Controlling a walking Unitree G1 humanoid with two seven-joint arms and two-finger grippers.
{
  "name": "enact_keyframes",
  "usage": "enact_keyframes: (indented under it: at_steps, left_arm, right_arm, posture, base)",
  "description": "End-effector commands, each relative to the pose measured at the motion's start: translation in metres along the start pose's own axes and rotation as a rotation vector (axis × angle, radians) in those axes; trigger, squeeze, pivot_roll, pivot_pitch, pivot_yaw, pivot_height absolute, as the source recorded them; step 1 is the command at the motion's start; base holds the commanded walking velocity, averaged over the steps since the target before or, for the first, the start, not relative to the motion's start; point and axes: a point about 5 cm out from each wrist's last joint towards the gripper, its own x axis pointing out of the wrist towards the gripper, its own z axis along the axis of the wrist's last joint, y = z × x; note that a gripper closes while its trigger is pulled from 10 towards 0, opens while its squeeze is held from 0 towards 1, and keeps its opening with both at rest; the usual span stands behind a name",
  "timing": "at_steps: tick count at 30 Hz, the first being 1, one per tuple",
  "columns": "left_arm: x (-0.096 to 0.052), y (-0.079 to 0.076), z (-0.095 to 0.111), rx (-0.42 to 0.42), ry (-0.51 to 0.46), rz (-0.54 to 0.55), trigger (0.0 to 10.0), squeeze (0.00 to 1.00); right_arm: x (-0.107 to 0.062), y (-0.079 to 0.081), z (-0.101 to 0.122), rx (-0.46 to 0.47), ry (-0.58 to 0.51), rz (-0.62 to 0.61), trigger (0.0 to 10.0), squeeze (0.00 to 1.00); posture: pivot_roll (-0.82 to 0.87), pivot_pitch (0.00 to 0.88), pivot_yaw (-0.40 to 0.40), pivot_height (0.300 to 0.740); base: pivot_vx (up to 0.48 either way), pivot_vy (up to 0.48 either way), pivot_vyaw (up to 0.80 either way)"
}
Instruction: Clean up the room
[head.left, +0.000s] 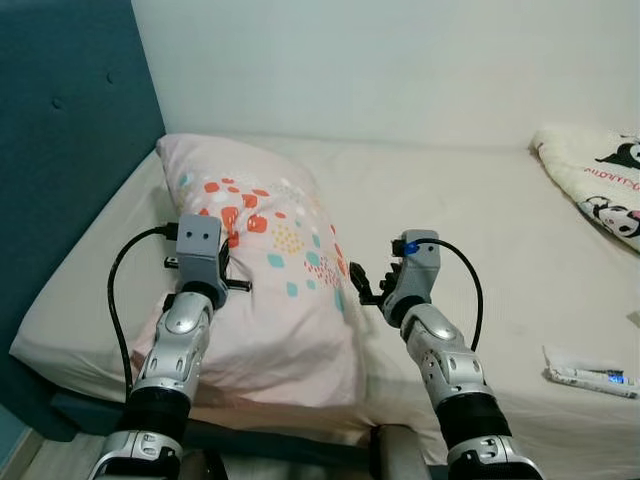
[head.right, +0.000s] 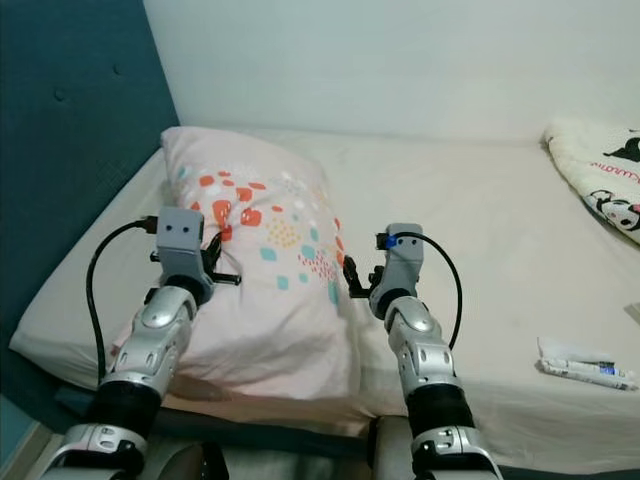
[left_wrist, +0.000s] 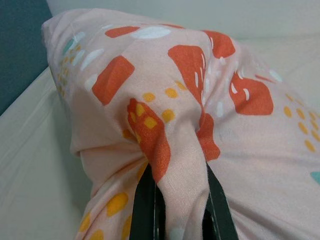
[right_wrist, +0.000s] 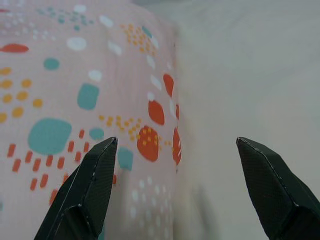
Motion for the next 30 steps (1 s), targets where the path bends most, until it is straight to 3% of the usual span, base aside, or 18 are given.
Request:
enact_keyframes:
  at_steps: [1,13,22,30]
  left_arm:
    - [-0.0005,-0.0104,-0.0010,0.001,0.007,-0.035,10.0,0.00]
    - [-0.0010,-0.0129,-0.0013,-0.019,0.015,-0.038,10.0,0.00]
    - [0.0008,-0.0122,-0.0015,-0.053,0.034,-0.036,10.0,0.00]
    - [0.0008,-0.0113,-0.0010,0.010,0.030,-0.033,10.0,0.00]
  right_arm:
    - [0.0020,-0.0012,0.0051,0.015,-0.021,-0.004,10.0,0.00]
    - [0.0017,-0.0039,0.0071,0.014,-0.030,-0.009,10.0,0.00]
    - [0.0021,-0.0045,0.0107,0.017,-0.041,-0.010,10.0,0.00]
    - [0.0013,-0.0076,0.0108,0.020,-0.044,-0.020,10.0,0.00]
  posture:
    - [-0.10,0.000,0.015,0.590]
    - [-0.10,0.000,0.008,0.625]
    - [-0.10,0.000,0.008,0.660]
    - [-0.11,0.000,0.009,0.695]
  base:
    - [0.000,0.000,0.00]
    - [0.000,0.000,0.00]
    - [-0.480,0.000,0.00]
    - [0.000,0.000,0.00]
